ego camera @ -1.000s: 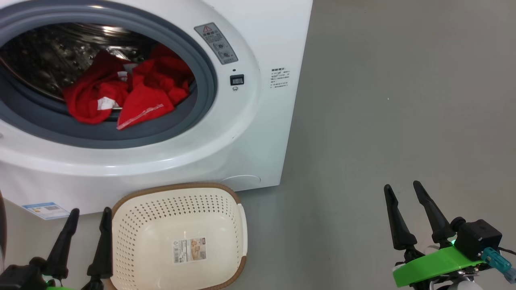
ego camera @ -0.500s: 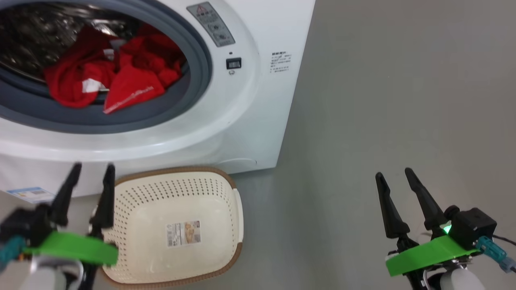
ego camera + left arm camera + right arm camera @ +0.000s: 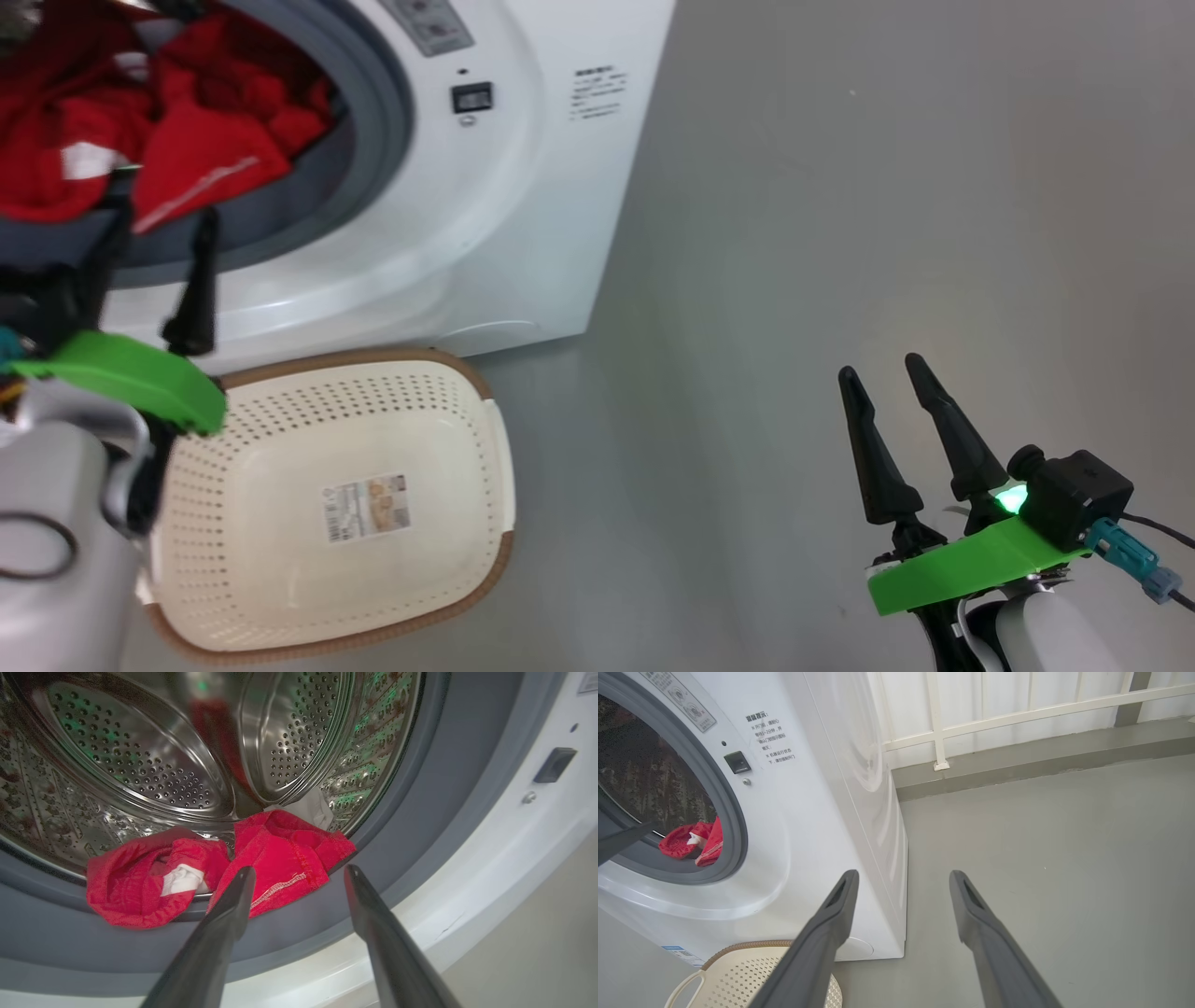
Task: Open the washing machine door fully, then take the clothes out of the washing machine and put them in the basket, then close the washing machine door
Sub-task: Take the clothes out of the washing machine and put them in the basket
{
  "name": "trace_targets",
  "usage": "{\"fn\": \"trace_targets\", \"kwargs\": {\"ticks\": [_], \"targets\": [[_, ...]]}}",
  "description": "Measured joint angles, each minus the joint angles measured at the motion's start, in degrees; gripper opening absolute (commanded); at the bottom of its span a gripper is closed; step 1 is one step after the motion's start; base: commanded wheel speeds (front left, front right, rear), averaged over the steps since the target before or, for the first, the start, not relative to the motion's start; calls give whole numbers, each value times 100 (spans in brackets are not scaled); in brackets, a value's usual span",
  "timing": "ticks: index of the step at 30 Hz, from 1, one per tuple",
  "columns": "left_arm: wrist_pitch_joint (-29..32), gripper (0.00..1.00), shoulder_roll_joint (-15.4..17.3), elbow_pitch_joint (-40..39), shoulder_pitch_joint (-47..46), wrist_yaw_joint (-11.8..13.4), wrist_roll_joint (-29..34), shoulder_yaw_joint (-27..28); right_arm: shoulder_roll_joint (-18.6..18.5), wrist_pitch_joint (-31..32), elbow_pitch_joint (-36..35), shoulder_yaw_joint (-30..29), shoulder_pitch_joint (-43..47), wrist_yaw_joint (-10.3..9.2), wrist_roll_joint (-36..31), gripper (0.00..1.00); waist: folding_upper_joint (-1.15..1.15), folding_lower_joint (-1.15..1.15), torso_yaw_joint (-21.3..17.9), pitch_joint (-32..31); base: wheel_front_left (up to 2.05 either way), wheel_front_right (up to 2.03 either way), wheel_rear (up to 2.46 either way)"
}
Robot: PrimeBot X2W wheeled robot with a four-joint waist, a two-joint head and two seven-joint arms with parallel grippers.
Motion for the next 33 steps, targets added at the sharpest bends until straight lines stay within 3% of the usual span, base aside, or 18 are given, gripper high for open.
{"fn": "trace_targets", "kwargs": {"ticks": [7, 15, 25, 33], "targets": [[1, 100, 392, 1291, -1081, 0, -240, -267, 1, 0, -69, 213, -4, 0, 193, 100, 0, 0, -375, 248, 0, 0, 0], [2, 100, 681, 2168, -1976, 0, -370, -806, 8, 0, -146, 302, -92, 0, 269, 100, 0, 0, -648, 575, 0, 0, 0], [60, 100, 984, 2806, -2748, 0, -626, -1319, 15, 0, -261, 455, -203, 0, 477, 100, 0, 0, -913, 970, 0, 0, 0], [204, 100, 1031, 3101, -3060, 0, -883, -1582, 19, 0, -325, 501, -230, 0, 526, 100, 0, 0, -1054, 1145, 0, 0, 0]]}}
